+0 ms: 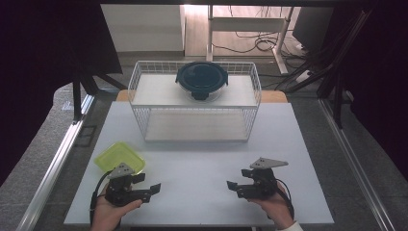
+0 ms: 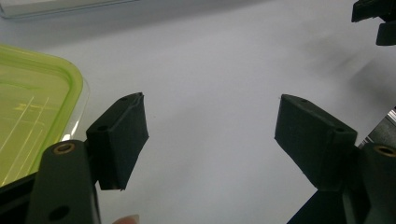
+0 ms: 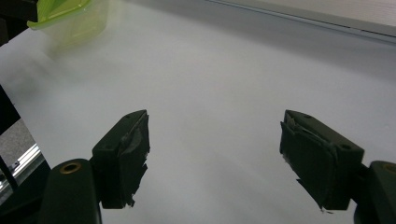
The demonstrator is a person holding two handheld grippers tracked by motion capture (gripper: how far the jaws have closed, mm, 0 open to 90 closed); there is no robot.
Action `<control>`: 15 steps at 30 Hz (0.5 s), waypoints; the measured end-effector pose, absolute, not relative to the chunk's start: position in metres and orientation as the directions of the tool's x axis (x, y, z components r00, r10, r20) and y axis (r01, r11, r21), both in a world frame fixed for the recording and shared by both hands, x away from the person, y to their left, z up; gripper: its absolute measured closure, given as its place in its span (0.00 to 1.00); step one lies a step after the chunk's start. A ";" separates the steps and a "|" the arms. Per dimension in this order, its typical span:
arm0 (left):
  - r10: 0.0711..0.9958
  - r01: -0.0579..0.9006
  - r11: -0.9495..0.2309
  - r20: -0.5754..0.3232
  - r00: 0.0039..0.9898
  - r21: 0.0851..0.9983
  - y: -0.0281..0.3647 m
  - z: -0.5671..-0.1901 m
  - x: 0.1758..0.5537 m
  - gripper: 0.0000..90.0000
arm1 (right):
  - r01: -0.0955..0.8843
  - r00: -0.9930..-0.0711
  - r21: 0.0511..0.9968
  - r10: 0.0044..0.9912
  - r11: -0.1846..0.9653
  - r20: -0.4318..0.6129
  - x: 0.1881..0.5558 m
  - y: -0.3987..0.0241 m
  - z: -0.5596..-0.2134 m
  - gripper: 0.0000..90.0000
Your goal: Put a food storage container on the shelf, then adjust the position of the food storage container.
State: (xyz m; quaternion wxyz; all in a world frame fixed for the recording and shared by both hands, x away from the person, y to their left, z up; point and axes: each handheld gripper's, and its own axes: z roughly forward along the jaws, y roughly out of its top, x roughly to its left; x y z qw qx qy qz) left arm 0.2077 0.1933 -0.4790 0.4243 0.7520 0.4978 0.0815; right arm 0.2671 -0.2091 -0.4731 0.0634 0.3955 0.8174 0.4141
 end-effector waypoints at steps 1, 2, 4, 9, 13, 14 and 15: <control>0.818 0.678 -0.146 -0.297 0.493 0.721 0.193 -0.479 0.208 0.27 | 0.597 -0.679 0.727 0.696 0.340 0.232 0.267 -0.209 -0.473 0.27; 0.818 0.678 -0.146 -0.297 0.493 0.721 0.193 -0.479 0.208 0.27 | 0.597 -0.679 0.727 0.696 0.340 0.232 0.267 -0.209 -0.473 0.27; 0.818 0.678 -0.146 -0.297 0.492 0.721 0.193 -0.479 0.208 0.27 | 0.597 -0.681 0.728 0.693 0.337 0.237 0.267 -0.209 -0.473 0.27; 0.821 0.675 -0.143 -0.294 0.489 0.724 0.194 -0.479 0.209 0.27 | 0.591 -0.682 0.730 0.696 0.342 0.226 0.267 -0.210 -0.472 0.27; 0.831 0.662 -0.128 -0.284 0.477 0.738 0.199 -0.475 0.210 0.29 | 0.594 -0.678 0.729 0.699 0.340 0.228 0.268 -0.212 -0.473 0.27; 0.833 0.652 -0.124 -0.279 0.478 0.748 0.202 -0.472 0.210 0.31 | 0.594 -0.679 0.729 0.698 0.339 0.229 0.269 -0.213 -0.473 0.27; 0.834 0.646 -0.120 -0.276 0.478 0.754 0.204 -0.470 0.210 0.32 | 0.594 -0.680 0.729 0.697 0.340 0.229 0.269 -0.213 -0.473 0.27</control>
